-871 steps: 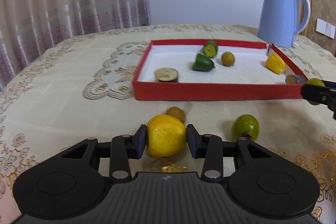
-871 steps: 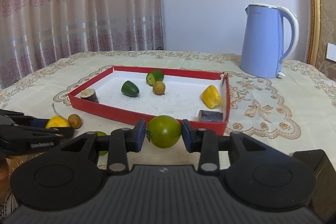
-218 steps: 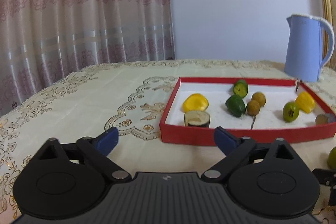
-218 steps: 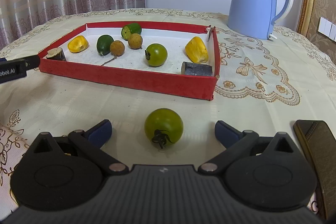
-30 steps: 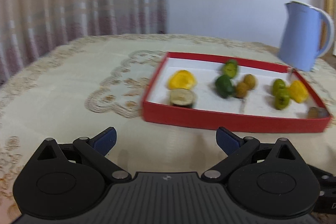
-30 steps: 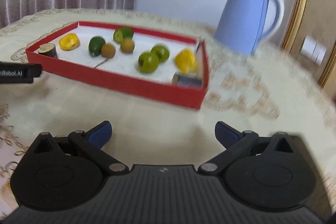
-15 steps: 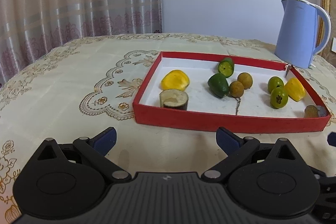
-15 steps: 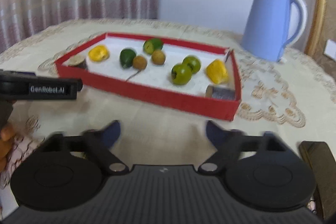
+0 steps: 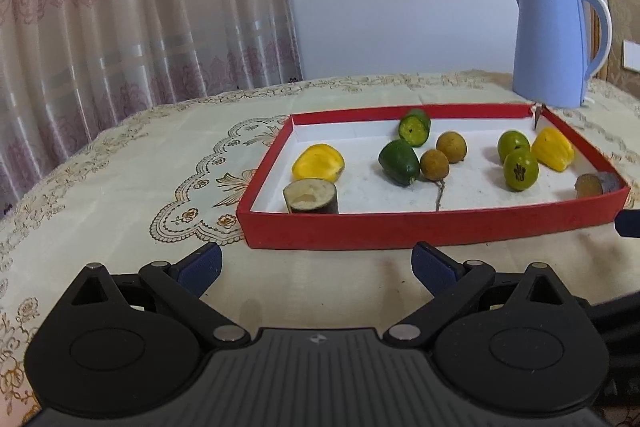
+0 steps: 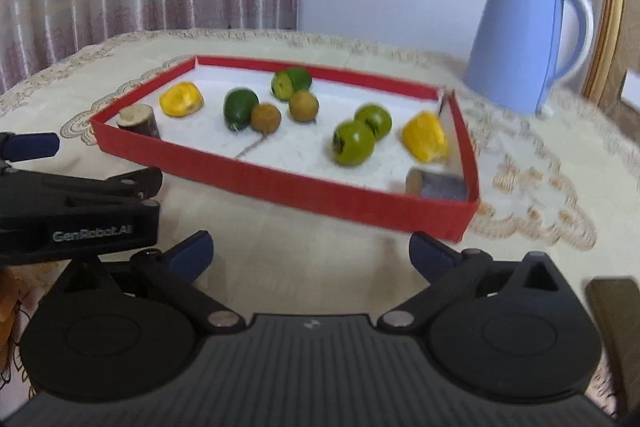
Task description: Organize fruits
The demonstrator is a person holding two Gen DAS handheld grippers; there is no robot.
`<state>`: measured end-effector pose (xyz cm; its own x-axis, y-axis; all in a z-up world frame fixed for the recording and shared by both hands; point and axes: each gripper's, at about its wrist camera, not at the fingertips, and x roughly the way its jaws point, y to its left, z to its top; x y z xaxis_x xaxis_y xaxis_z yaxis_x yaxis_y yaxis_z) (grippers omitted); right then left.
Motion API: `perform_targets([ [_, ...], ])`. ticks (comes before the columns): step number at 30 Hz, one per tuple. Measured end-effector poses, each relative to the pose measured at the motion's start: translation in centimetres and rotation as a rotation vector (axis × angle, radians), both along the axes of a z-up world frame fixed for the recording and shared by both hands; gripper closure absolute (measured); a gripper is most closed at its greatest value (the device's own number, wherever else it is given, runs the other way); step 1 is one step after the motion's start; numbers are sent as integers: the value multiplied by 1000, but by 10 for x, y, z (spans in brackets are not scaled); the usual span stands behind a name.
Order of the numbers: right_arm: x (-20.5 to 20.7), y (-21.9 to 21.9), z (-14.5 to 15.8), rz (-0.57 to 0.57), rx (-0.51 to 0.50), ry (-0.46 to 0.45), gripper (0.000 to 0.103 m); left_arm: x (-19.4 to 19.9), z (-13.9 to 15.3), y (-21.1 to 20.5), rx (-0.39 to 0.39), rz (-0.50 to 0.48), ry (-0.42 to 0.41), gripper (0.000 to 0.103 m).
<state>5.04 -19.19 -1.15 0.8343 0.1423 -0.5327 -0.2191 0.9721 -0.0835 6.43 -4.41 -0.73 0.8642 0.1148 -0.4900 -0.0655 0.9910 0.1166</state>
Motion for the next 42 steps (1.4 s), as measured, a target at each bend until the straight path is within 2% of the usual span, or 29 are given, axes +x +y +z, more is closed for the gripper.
perform_targets([
  [4,-14,-1,4,-27,-20,-88,0,4,-1,7,-41,11,33,1],
  [10,-2,2,-8,-63,-139,-2,0,3,-2,4,-6,49,25,1],
  [15,-3,4,-9,-63,-154,-2,0,2,-2,3,5,40,23,1],
  [20,1,-4,-10,-59,-91,33,0,3,-2,2,10,38,25,1],
  [24,13,-26,-12,-51,55,114,0,4,-1,3,3,37,31,1],
  [25,13,-30,-12,-48,87,111,0,4,-1,3,0,39,33,1],
  [29,12,-23,-13,-52,43,108,0,4,-2,5,-8,39,37,1],
  [42,13,-24,-12,-52,53,114,0,5,-3,6,-23,38,49,1],
])
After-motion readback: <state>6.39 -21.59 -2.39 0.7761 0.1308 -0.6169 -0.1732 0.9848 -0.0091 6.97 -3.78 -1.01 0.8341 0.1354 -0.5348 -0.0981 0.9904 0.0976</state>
